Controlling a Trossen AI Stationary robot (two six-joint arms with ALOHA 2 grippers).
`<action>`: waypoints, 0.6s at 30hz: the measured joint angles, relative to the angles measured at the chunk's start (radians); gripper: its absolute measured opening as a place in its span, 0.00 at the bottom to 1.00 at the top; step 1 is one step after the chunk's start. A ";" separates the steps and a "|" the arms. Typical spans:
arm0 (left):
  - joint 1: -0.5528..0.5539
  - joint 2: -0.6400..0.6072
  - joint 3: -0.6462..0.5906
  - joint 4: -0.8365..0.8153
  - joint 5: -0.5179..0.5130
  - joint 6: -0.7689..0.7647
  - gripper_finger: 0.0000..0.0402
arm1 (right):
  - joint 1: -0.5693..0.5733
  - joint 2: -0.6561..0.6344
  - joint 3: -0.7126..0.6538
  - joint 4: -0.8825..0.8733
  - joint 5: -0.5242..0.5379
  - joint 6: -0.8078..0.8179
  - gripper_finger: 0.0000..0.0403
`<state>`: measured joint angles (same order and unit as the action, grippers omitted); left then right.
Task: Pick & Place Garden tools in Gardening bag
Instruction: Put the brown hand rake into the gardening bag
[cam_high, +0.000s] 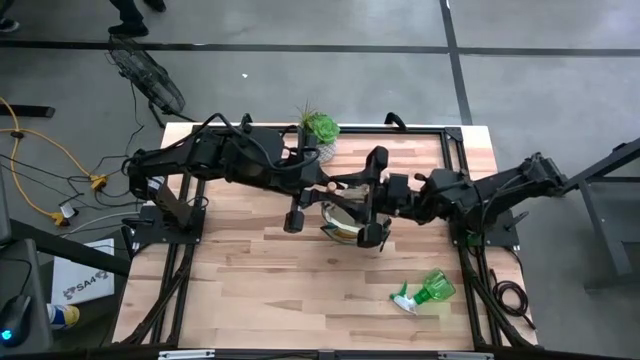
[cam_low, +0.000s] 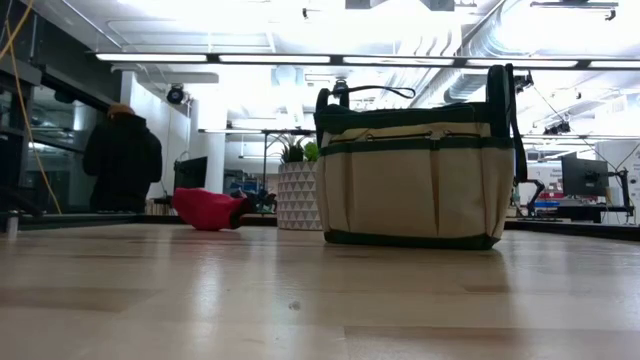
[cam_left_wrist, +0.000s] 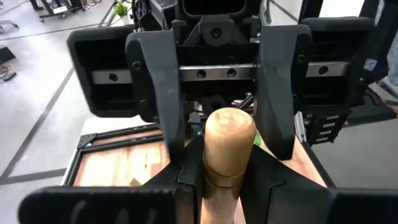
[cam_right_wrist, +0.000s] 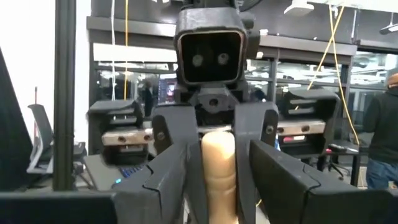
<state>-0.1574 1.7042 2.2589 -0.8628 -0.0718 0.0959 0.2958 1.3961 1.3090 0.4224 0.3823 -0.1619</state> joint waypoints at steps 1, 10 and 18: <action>0.000 0.000 0.000 -0.003 -0.002 0.000 0.15 | -0.003 0.005 0.000 0.013 -0.004 -0.001 0.41; 0.000 0.000 0.000 -0.014 -0.003 -0.006 0.15 | -0.024 0.025 0.000 0.049 -0.026 -0.019 0.41; 0.000 0.000 0.000 -0.009 0.001 -0.005 0.15 | -0.040 0.031 0.000 0.069 -0.069 -0.018 0.36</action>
<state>-0.1574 1.7042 2.2589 -0.8715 -0.0707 0.0910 0.2560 1.4273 1.3090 0.4911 0.3133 -0.1802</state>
